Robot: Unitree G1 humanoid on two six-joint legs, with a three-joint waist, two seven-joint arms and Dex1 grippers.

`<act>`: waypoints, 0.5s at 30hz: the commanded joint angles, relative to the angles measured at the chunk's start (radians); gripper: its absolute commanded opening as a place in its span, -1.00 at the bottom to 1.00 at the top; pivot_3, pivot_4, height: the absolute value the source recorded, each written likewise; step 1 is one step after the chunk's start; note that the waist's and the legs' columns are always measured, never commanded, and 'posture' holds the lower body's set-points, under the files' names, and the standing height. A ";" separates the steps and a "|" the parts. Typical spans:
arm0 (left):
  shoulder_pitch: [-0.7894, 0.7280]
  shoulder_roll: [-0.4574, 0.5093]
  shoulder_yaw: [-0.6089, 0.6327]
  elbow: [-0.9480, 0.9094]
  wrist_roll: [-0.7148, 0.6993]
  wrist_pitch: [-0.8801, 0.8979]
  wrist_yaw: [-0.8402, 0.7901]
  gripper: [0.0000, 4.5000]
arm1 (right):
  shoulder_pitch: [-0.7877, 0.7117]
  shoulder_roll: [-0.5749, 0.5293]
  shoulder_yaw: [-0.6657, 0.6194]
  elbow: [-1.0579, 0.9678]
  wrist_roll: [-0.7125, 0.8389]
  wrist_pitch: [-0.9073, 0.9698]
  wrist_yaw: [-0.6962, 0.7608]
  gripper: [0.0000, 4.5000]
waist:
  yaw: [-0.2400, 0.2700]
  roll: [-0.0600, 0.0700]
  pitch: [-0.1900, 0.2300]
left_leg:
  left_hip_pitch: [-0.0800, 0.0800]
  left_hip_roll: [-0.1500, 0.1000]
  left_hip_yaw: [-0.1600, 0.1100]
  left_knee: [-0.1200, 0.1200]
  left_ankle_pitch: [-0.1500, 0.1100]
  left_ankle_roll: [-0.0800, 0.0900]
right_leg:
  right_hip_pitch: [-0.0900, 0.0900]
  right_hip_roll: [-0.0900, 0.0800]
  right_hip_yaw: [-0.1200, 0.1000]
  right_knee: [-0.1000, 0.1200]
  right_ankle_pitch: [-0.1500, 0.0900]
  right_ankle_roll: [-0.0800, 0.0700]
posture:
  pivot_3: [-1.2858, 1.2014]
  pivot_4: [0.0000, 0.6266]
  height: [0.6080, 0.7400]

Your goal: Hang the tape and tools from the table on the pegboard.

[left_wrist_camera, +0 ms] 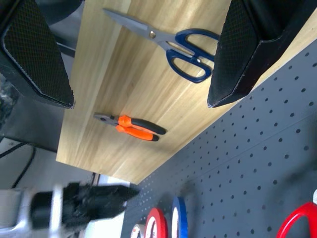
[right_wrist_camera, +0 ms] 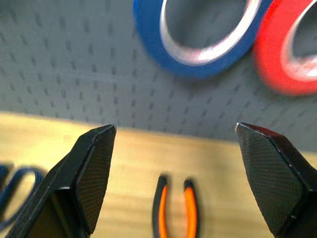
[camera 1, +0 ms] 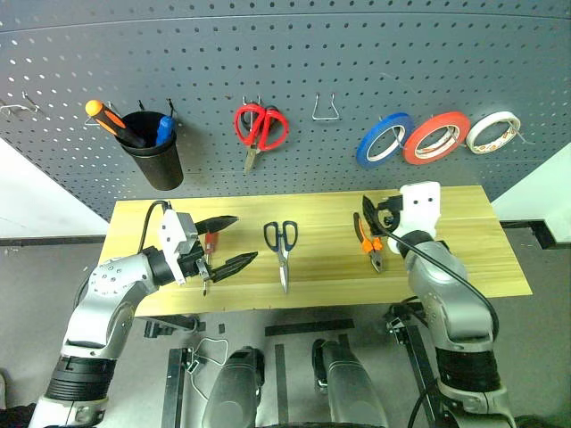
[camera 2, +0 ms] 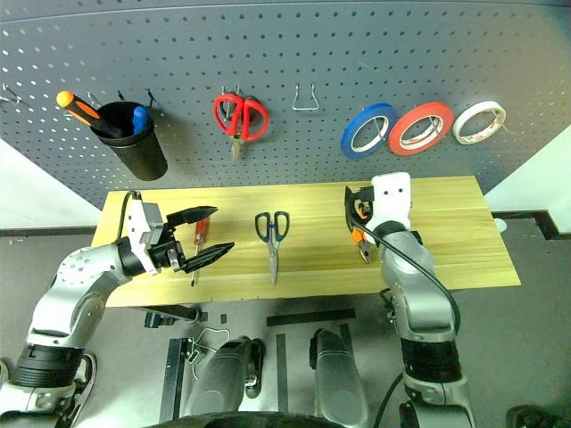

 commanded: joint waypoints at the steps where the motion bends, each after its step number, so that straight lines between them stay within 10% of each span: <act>1: 0.034 0.005 0.017 -0.081 -0.018 0.018 0.019 1.00 | -0.068 0.010 -0.021 0.061 -0.003 0.081 -0.020 0.80 | -0.001 0.002 0.005 | 0.000 0.000 0.000 0.000 0.000 0.000 | 0.000 0.000 0.000 -0.001 0.000 0.000 | 0.12 0.06 1.00; 15: 0.109 0.011 0.028 -0.151 -0.025 0.050 0.041 1.00 | -0.194 -0.048 0.018 0.284 -0.021 0.280 0.050 0.80 | -0.003 0.006 0.026 | -0.004 0.000 -0.001 -0.007 -0.001 0.001 | -0.002 -0.001 -0.001 -0.010 0.000 0.000 | 0.13 0.15 1.00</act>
